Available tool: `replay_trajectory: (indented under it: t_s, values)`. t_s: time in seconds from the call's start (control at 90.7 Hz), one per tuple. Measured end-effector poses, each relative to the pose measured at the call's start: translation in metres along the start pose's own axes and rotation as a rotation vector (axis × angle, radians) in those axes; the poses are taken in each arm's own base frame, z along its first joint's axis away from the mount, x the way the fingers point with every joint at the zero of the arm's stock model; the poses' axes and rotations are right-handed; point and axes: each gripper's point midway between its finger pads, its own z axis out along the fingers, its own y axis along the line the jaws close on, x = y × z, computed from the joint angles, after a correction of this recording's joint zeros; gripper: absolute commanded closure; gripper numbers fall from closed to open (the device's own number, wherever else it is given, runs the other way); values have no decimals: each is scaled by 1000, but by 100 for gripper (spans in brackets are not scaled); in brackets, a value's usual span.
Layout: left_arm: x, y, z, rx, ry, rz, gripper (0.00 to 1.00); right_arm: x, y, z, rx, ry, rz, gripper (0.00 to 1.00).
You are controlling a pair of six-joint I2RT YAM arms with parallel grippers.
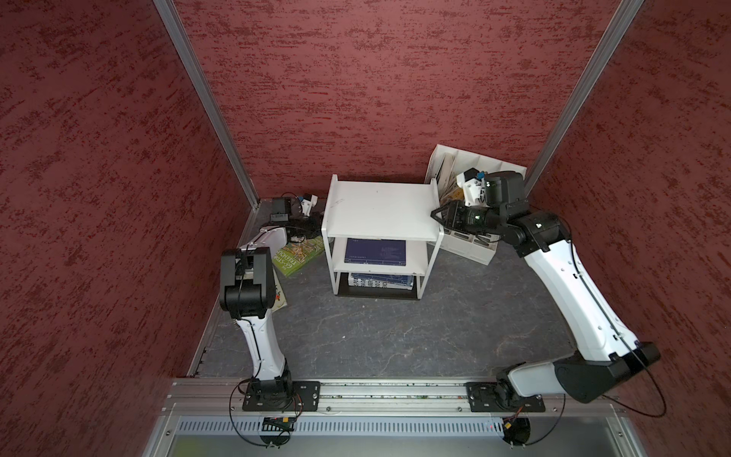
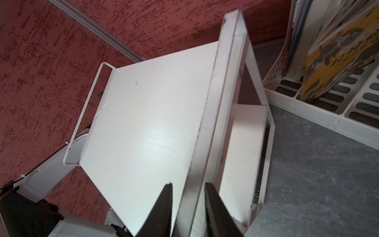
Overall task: Wipe the bookshelf clean with a cloth
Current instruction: Wipe the dust from the shelf.
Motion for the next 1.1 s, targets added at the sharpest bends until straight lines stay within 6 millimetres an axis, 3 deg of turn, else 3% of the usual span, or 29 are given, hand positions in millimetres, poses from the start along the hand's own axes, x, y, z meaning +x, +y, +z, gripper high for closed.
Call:
replay_trajectory:
  t_s: [0.275, 0.672, 1.102]
  values:
    - [-16, -36, -13, 29, -10, 84, 100, 2, 0, -3, -1, -5, -1, 69]
    - [-44, -118, -49, 70, -72, 250, 100, 3, -1, -6, 6, -7, -1, 69]
    - [-53, -174, -73, 82, -107, 328, 100, 3, -4, -6, 20, -12, -5, 68]
